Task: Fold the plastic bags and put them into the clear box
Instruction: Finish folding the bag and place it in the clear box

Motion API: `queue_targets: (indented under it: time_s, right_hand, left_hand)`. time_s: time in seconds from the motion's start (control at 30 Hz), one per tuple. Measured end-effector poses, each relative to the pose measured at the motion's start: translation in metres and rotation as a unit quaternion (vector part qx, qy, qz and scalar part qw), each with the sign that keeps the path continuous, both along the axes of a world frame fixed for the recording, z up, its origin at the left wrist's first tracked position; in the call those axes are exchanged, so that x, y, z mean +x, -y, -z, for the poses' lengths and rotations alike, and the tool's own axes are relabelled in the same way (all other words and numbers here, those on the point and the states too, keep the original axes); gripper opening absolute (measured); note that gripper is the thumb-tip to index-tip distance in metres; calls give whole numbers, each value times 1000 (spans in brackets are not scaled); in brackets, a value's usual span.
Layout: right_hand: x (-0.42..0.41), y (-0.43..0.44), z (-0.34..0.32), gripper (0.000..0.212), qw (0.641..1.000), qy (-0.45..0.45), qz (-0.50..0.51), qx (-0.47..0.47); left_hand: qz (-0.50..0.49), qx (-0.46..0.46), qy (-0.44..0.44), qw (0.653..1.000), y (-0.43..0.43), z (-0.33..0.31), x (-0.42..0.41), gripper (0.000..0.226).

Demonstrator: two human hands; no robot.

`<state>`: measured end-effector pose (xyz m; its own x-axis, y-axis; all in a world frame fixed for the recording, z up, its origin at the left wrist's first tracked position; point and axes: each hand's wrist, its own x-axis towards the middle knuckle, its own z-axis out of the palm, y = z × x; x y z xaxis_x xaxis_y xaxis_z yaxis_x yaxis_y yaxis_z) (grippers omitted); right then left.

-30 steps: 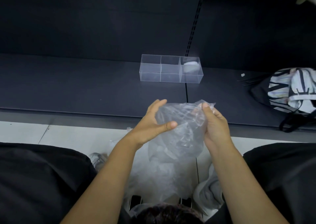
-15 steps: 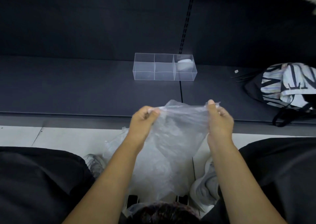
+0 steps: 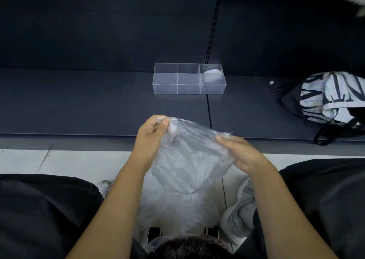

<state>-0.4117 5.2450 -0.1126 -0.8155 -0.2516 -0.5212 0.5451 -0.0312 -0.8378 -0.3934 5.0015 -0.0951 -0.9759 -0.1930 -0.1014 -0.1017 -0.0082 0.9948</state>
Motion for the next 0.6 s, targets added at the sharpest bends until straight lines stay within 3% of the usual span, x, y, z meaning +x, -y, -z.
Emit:
queue_targets:
  time_s: [0.1, 0.2, 0.27, 0.33, 0.4, 0.47, 0.53, 0.6]
  right_hand:
    - [0, 5, 1, 67, 997, -44, 69, 14]
    - [-3, 12, -5, 42, 989, -102, 107, 11]
    - [-3, 15, -6, 22, 982, -123, 138, 24]
    - [-1, 18, -7, 20, 978, -142, 146, 39]
    - [1, 24, -11, 21, 978, -165, 119, 54]
    - [4, 33, -16, 22, 977, -191, 75, 56]
    - [7, 43, -20, 25, 974, -217, 35, 53]
    - [11, 48, -22, 28, 972, -229, 9, 52]
  left_hand:
    - [-65, 1, 25, 998, 9, 7, -1, 15]
    - [-103, -22, 73, 992, 16, 17, -3, 14]
    - [-115, -83, 124, 982, 19, 23, -4, 12]
    - [-111, -172, 139, 969, 20, 24, -4, 19]
    - [-60, -241, 80, 965, 15, 17, -5, 38]
    - [39, -230, 19, 972, -1, 2, -5, 45]
    - [133, -187, -2, 973, -20, -9, -3, 41]
    - [163, -125, 0, 979, -28, -12, -1, 25]
